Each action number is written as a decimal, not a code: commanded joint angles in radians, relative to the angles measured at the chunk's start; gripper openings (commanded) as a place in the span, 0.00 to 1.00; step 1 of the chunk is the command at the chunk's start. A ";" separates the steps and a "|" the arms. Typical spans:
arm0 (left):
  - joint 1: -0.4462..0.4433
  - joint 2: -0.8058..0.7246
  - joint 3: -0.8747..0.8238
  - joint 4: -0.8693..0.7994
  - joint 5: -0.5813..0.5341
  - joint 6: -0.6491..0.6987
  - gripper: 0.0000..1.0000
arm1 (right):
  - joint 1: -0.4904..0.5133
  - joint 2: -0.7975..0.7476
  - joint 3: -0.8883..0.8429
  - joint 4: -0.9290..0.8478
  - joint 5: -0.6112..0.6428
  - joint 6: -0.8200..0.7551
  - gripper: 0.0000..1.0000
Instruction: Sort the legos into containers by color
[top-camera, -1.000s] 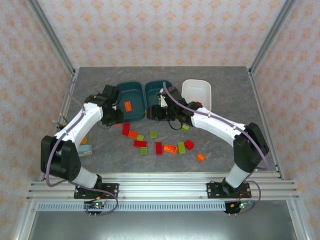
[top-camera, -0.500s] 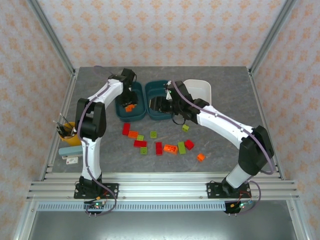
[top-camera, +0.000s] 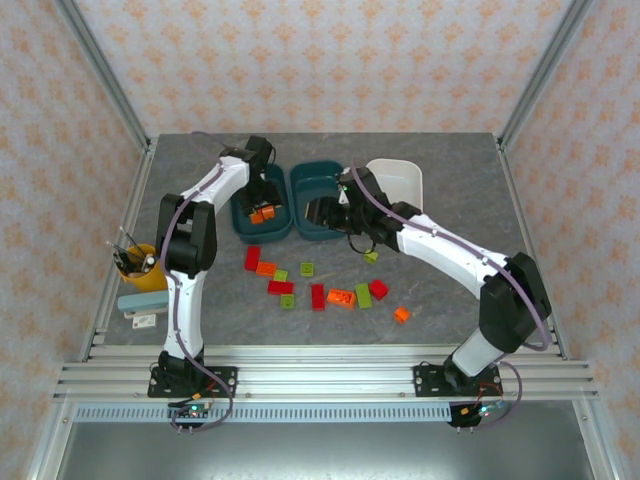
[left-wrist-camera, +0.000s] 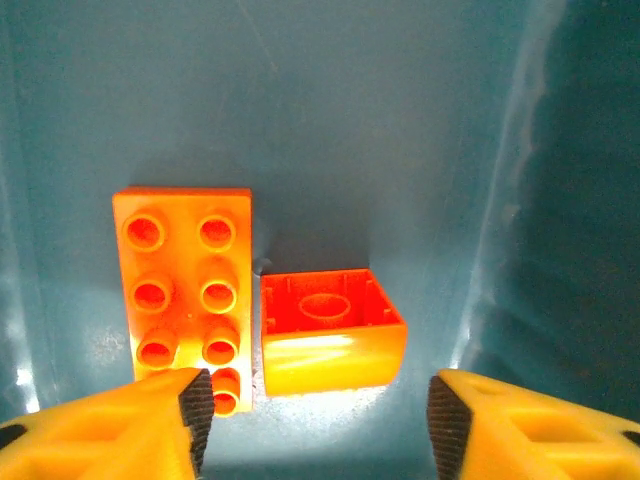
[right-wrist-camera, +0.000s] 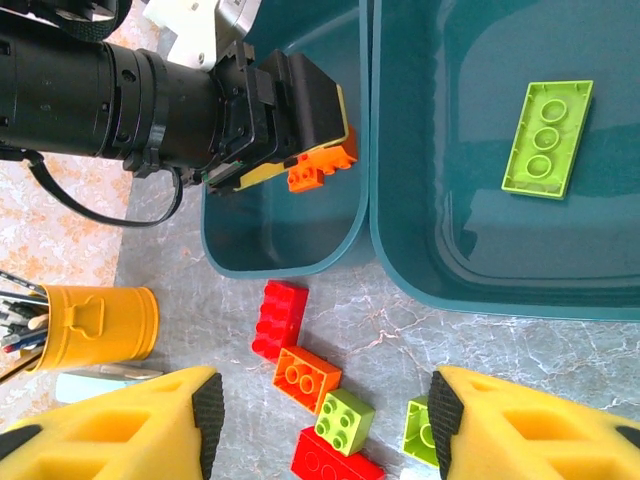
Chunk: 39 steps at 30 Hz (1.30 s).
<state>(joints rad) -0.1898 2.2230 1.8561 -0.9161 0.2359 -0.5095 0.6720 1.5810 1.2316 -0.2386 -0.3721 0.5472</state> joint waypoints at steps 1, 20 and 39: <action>-0.001 -0.098 -0.027 -0.022 0.004 -0.005 0.63 | -0.014 -0.062 -0.020 -0.015 0.048 -0.005 0.59; -0.362 -0.809 -0.749 0.237 0.083 -0.130 0.72 | -0.076 -0.147 -0.201 -0.662 0.204 0.179 0.70; -0.547 -0.907 -0.876 0.352 0.047 -0.153 0.73 | -0.098 -0.008 -0.329 -0.441 0.148 0.505 0.71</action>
<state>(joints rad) -0.7269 1.3373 0.9909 -0.5861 0.3069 -0.6510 0.5816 1.5566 0.9211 -0.6914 -0.2394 1.0122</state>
